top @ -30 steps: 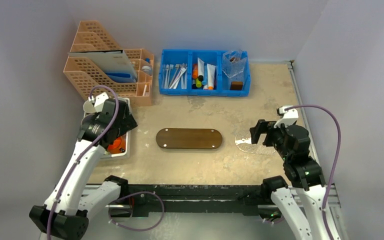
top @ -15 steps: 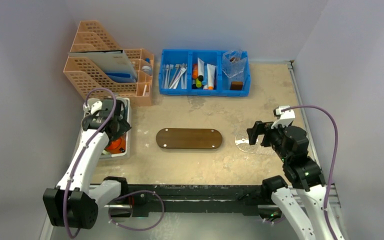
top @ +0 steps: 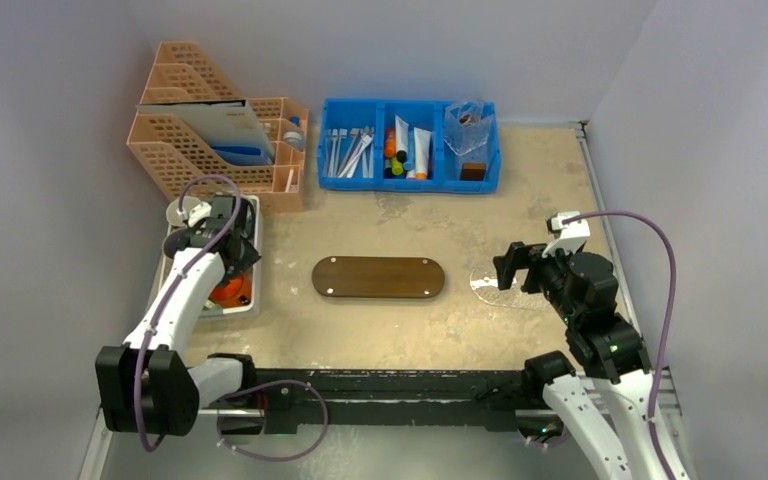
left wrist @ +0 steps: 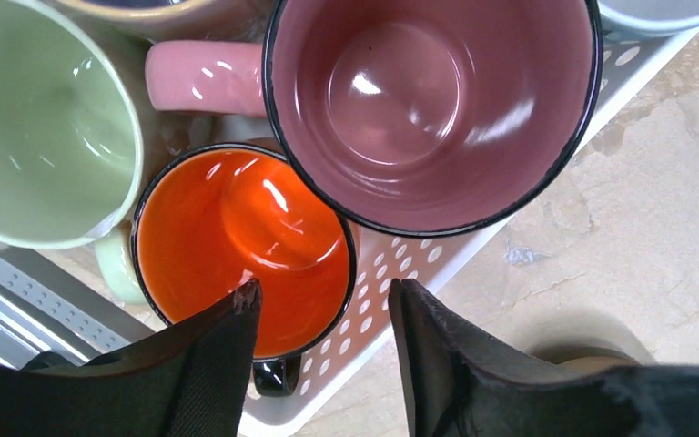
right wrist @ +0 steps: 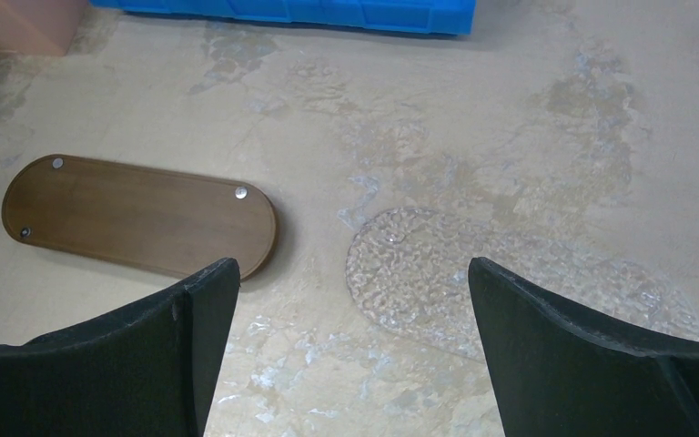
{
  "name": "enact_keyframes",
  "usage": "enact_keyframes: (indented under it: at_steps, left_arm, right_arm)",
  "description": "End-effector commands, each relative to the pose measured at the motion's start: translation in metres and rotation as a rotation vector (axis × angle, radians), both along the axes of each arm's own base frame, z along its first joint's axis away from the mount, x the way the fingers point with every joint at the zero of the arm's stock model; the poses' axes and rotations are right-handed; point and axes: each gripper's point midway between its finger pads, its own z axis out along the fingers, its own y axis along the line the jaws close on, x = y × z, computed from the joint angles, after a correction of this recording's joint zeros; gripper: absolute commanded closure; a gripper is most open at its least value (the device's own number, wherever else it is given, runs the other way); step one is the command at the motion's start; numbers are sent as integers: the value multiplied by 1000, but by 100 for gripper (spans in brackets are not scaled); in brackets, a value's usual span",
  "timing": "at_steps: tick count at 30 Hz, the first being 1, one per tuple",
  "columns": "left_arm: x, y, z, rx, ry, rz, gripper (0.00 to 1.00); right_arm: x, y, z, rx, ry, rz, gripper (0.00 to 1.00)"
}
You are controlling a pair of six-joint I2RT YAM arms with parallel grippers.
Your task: Prepare toiletry sets of a toothbrush and toothpaste on the tray
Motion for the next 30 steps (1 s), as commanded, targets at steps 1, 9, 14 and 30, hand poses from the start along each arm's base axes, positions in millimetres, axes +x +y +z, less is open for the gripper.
enact_keyframes:
  at_steps: [1,9,14,30]
  left_arm:
    - [10,10,-3,42,-22,-2,50]
    - [5,9,-22,-1,8,18,54]
    - [4,7,-31,-24,10,20,58]
    - [-9,20,-5,10,-16,87,100]
  right_arm:
    - [2,5,4,-3,-27,30,1]
    - [2,5,4,-3,-22,33,1]
    - [3,5,3,-6,-23,34,1]
    - [3,5,4,-4,-27,33,1]
